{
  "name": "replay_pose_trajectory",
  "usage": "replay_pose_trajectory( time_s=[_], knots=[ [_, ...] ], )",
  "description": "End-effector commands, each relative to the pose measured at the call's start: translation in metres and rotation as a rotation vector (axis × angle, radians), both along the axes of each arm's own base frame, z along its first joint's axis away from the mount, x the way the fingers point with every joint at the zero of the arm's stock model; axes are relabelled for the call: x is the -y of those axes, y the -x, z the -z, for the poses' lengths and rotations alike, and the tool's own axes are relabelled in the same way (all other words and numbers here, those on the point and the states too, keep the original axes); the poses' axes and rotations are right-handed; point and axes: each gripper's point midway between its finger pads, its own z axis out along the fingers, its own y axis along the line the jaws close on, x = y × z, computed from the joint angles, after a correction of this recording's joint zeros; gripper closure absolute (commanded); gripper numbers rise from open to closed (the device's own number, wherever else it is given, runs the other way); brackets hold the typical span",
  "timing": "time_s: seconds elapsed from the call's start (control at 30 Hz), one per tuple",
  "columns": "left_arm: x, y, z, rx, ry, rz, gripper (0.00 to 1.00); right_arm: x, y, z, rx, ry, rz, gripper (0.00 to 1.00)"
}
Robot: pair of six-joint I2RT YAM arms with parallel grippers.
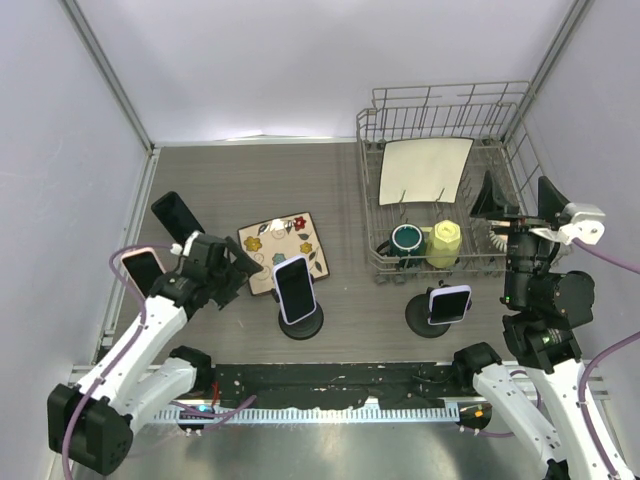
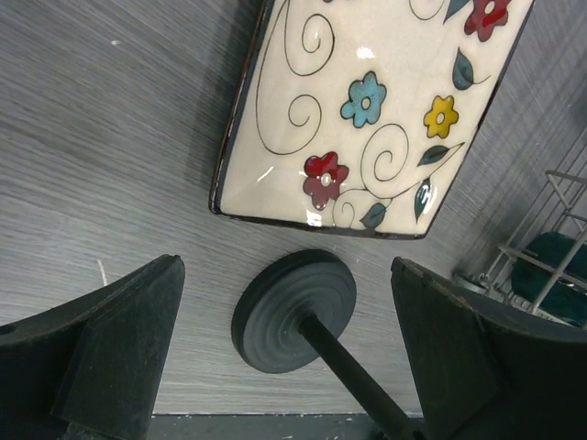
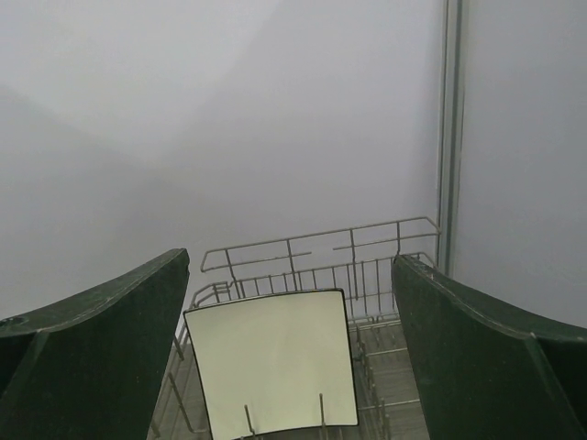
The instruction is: Remove the phone from the phone stand
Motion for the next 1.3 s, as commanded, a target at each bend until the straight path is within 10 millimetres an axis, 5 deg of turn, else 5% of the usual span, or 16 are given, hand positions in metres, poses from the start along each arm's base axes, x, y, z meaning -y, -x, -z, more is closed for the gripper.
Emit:
replay_pose_trajectory(
  time_s=[0.0, 0.37, 0.7, 1.0, 1.27],
  knots=[
    [-0.004, -0.026, -0.003, 0.074, -0.063, -0.109, 0.00, 0.009, 0.004, -0.004, 0.010, -0.016, 0.044, 0.02],
    [0.019, -0.031, 0.043, 0.010, -0.058, -0.125, 0.00, 0.019, 0.008, 0.000, -0.014, 0.057, 0.116, 0.02],
    [0.033, -0.041, 0.058, 0.047, -0.027, -0.145, 0.00, 0.017, 0.004, 0.009, -0.020, 0.095, 0.124, 0.02],
    [0.054, -0.069, 0.063, 0.039, -0.010, -0.121, 0.00, 0.023, 0.006, 0.010, -0.032, 0.122, 0.164, 0.02],
    [0.076, -0.120, 0.049, 0.076, -0.017, -0.078, 0.00, 0.026, 0.004, 0.012, -0.053, 0.153, 0.194, 0.02]
  ],
)
